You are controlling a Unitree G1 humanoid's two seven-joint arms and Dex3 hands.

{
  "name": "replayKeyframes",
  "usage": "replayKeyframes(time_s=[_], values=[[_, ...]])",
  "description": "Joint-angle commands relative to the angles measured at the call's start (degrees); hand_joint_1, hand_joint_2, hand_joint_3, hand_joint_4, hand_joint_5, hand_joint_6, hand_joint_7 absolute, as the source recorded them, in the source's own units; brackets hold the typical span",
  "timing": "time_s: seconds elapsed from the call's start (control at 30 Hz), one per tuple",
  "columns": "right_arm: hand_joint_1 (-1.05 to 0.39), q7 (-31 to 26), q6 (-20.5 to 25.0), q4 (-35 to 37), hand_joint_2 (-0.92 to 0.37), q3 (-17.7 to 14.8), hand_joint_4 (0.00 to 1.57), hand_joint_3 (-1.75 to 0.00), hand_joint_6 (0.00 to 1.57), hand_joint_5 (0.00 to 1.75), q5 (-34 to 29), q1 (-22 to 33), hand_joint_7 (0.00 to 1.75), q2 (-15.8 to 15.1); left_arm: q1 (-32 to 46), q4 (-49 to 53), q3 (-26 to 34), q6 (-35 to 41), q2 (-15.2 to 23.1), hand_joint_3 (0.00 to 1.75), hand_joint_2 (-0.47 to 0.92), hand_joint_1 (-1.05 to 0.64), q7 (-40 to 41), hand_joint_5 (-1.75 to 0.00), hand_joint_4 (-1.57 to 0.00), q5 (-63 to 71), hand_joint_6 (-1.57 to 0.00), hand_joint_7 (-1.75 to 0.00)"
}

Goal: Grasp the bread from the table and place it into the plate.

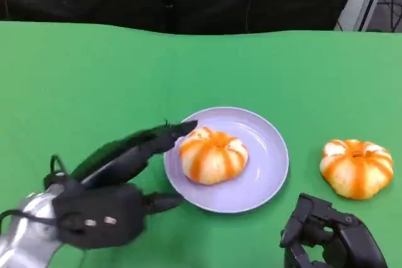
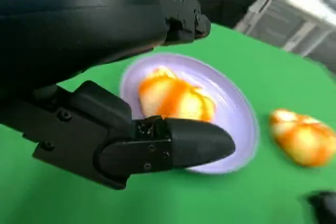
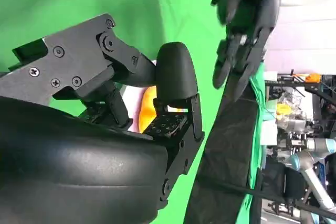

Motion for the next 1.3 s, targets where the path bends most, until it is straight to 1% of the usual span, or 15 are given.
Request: replayKeyframes(time_s=[0.03, 0.07, 0.13, 0.2, 0.3, 0.37, 0.47, 0.5, 0.53, 0.57, 0.63, 0.7, 0.77, 0.93, 1.3], values=[[-0.15, 0.28, -0.28, 0.27, -0.65, -0.50, 0.78, -1.05, 0.72, 1.75, 0.82, 0.01, 1.52, -0.74, 5.33, -5.17, 6.02, 7.39, -0.85, 0.49, 0.92, -0.86, -7.34, 0.00, 0.00, -15.55, -0.08, -0.01], [-0.15, 0.37, -0.43, 0.42, -0.65, -0.57, 0.77, -1.05, 0.72, 1.75, 0.77, -0.09, 1.53, -0.85, 8.21, -7.11, 9.04, 11.68, -2.11, 0.32, 0.92, -0.73, -10.47, -0.06, -0.15, -24.73, -0.19, -0.04], [-0.15, 0.63, -0.54, 0.66, -0.66, -0.73, 0.77, -1.05, 0.72, 1.75, 0.93, -0.26, 1.53, -1.00, 12.01, -9.60, 13.23, 17.87, -3.90, 0.19, 0.92, -0.59, -14.04, -0.10, -0.28, -37.19, -0.30, -0.06], [-0.15, 0.79, -0.52, 0.80, -0.66, -0.86, 0.77, -1.05, 0.72, 1.75, 1.13, -0.33, 1.53, -1.00, 14.02, -10.93, 15.67, 22.02, -4.82, 0.16, 0.92, -0.55, -14.14, -0.11, -0.33, -43.21, -0.34, -0.06], [-0.14, 1.07, -0.94, 1.39, -0.66, -1.14, 0.76, -1.04, 0.72, 1.75, 1.34, -0.66, 1.53, -1.04, 17.89, -12.15, 20.92, 30.57, -5.85, 0.21, 0.92, -0.24, -15.69, -0.28, -0.64, -55.40, -0.58, -0.15], [-0.14, 1.22, -0.98, 1.65, -0.66, -1.29, 0.76, -1.03, 0.71, 1.75, 1.48, -0.85, 1.53, -1.01, 19.37, -11.21, 23.27, 33.26, -5.35, 0.36, 0.92, -0.13, -18.27, -0.71, -0.67, -59.16, -0.79, -0.15], [-0.14, 1.39, -0.93, 1.91, -0.66, -1.49, 0.76, -1.03, 0.72, 1.75, 1.64, -1.07, 1.53, -1.00, 20.41, -10.13, 25.48, 35.21, -4.76, 0.42, 0.92, -0.10, -20.92, -1.01, -0.67, -60.04, -0.93, -0.16], [-0.14, 1.51, -1.01, 2.10, -0.66, -1.55, 0.77, -1.03, 0.72, 1.75, 1.74, -1.20, 1.53, -1.02, 21.12, -9.08, 26.39, 35.38, -4.33, 0.48, 0.89, -0.09, -22.41, -1.17, -0.69, -59.91, -1.01, -0.25], [-0.14, 1.68, -1.25, 2.37, -0.66, -1.63, 0.77, -1.03, 0.72, 1.75, 1.89, -1.35, 1.53, -1.05, 21.68, -7.94, 27.15, 35.14, -4.07, 0.62, 0.82, -0.08, -23.92, -1.34, -0.72, -59.47, -1.05, -0.45], [-0.14, 1.84, -1.46, 2.60, -0.66, -1.69, 0.77, -1.03, 0.72, 1.75, 2.02, -1.49, 1.52, -1.10, 22.02, -6.94, 27.68, 34.66, -3.99, 0.84, 0.72, -0.07, -25.15, -1.51, -0.77, -58.86, -1.03, -0.78], [-0.14, 2.03, -1.77, 2.98, -0.66, -1.83, 0.77, -1.03, 0.72, 1.75, 2.11, -1.64, 1.52, -1.20, 22.42, -5.88, 28.33, 33.90, -4.35, 1.13, 0.59, -0.06, -26.44, -1.68, -0.80, -57.82, -1.01, -1.13], [-0.14, 2.29, -1.90, 3.26, -0.66, -2.08, 0.77, -1.03, 0.72, 1.75, 2.24, -1.72, 1.52, -1.36, 23.19, -5.20, 29.16, 34.51, -5.01, 1.19, 0.57, -0.08, -26.49, -1.73, -0.82, -57.62, -0.96, -1.32], [-0.14, 2.55, -1.85, 3.32, -0.66, -2.28, 0.78, -1.03, 0.72, 1.75, 2.47, -1.67, 1.51, -1.48, 23.85, -5.33, 30.01, 35.83, -5.98, 1.11, 0.60, -0.11, -24.85, -1.74, -0.83, -57.98, -0.87, -1.52], [-0.14, 2.46, -1.63, 2.85, -0.66, -2.36, 0.78, -1.03, 0.73, 1.75, 2.22, -1.15, 1.51, -1.57, 23.53, -5.67, 31.61, 36.47, -7.82, 1.14, 0.63, -0.12, -21.25, -1.75, -0.84, -56.80, -0.78, -1.69], [-0.13, 2.50, -1.51, 1.97, -0.67, -1.92, 0.77, -1.03, 0.72, 1.75, 1.90, -0.53, 1.52, -1.72, 23.36, -7.99, 31.10, 37.43, -9.33, 1.17, 0.64, -0.10, -17.19, -1.75, -0.79, -52.69, -0.71, -1.70]])
